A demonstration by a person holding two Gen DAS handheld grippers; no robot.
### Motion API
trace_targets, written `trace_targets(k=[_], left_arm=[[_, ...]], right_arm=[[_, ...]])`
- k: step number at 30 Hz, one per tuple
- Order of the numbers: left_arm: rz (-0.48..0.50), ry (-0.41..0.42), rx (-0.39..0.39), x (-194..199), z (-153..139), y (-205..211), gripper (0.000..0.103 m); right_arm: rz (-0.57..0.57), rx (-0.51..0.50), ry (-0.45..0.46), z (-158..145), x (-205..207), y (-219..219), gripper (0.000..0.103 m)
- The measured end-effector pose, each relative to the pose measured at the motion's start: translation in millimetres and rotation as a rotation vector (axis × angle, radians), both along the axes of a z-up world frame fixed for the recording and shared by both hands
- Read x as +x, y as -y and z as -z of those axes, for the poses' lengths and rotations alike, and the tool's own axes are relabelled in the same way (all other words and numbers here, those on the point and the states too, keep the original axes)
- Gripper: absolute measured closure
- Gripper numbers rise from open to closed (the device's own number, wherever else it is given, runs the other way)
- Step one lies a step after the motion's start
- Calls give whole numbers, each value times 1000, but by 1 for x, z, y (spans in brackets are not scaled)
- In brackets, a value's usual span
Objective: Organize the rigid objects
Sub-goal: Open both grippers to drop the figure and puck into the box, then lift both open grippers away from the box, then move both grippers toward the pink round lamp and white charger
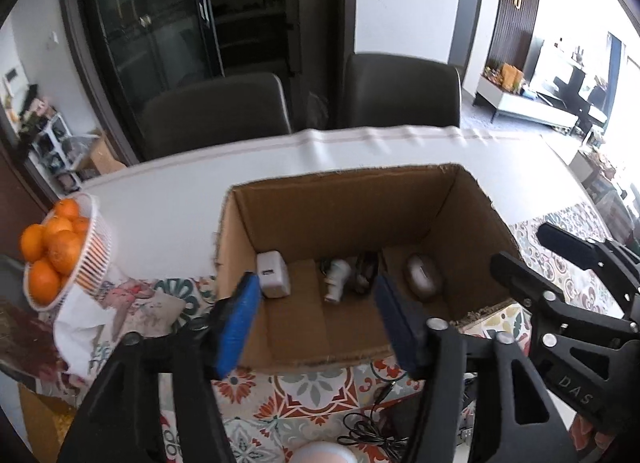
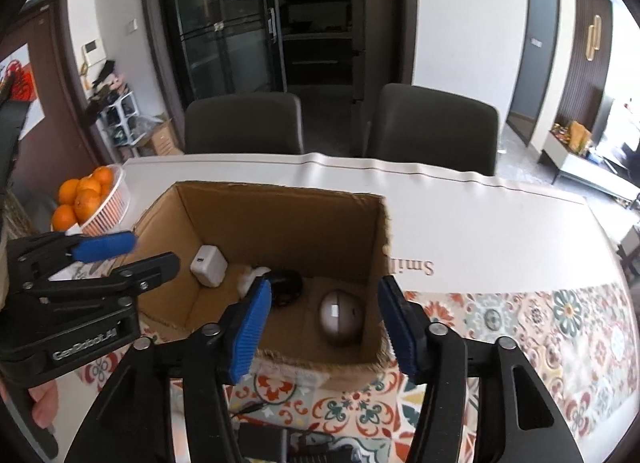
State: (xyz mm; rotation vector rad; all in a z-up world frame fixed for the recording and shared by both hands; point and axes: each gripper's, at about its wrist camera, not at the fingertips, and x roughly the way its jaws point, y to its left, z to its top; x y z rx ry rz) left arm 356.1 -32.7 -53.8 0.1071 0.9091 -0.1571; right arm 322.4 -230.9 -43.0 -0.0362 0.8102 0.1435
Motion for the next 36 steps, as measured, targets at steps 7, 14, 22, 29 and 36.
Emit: trace_targets(k=[7, 14, 22, 29, 36], left_arm=[[-52, 109, 28, -37, -24, -2, 9], [-95, 198, 79, -65, -40, 1, 0], [-109, 214, 88, -96, -34, 3, 0], [-121, 203, 89, -121, -23, 4, 0], [-125, 164, 88, -141, -8, 5, 0]], right_arm=[[58, -22, 69, -20, -36, 10, 30], [108, -35, 111, -34, -66, 19, 20], [124, -25, 125, -36, -96, 26, 14], [134, -14, 105, -23, -117, 30, 14], [136, -6, 67, -5, -134, 34, 14]])
